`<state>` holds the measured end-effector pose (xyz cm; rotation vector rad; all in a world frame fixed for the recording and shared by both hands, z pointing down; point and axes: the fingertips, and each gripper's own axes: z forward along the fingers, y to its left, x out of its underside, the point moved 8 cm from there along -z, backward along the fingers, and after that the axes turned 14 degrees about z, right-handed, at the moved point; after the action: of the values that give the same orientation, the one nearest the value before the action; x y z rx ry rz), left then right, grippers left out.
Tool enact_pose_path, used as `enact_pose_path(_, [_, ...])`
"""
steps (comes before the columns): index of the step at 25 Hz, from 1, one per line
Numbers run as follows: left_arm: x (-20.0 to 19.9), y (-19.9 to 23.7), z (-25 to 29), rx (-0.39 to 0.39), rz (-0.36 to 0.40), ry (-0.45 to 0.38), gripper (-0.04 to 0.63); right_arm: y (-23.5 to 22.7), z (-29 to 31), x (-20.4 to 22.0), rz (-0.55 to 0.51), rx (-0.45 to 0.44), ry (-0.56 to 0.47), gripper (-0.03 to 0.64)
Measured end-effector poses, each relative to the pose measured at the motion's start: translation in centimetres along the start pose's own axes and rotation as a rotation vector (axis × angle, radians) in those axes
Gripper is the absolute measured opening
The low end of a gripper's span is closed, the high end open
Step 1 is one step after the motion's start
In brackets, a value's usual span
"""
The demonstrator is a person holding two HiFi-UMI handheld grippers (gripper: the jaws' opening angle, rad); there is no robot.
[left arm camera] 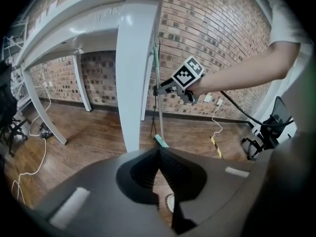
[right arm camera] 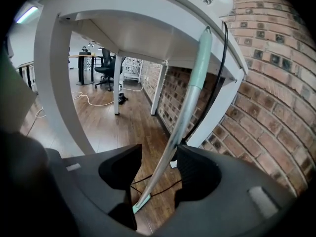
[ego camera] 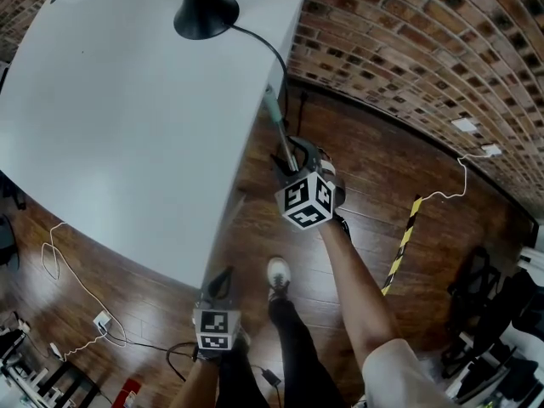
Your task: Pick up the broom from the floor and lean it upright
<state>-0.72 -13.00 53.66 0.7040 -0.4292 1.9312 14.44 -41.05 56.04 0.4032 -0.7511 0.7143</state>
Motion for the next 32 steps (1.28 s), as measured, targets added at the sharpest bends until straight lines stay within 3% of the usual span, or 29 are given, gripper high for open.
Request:
enact_pose_path(8, [0.1, 0.3, 0.3, -0.001, -0.002, -0.001, 0.0, -0.8, -0.4, 0.4, 0.012, 0.034, -0.011, 0.22])
enact_pose_path(12, [0.3, 0.4, 0.5, -0.002, -0.01, 0.003, 0.0, -0.7, -1.1, 1.0, 0.004, 0.091, -0.025, 0.014])
enact_pose_path(18, [-0.4, 1.2, 0.9, -0.031, -0.033, -0.012, 0.0, 0.3, -2.4, 3.1, 0.017, 0.104, 0.005, 0.012])
enact_pose_path(24, [-1.1, 3.7, -1.4, -0.086, -0.098, -0.034, 0.0, 1.8, -7.1, 5.5, 0.202, 0.156, 0.03, 0.012])
enact_pose_path(29, [-3.2, 5.1, -5.9, -0.128, -0.085, -0.091, 0.0, 4.7, -13.3, 5.8, 0.307, 0.184, 0.054, 0.012])
enact_pose_path(32, [-4.9, 5.7, -9.5, -0.143, -0.057, -0.136, 0.0, 6.3, -17.6, 3.4, 0.407, 0.21, -0.002, 0.012])
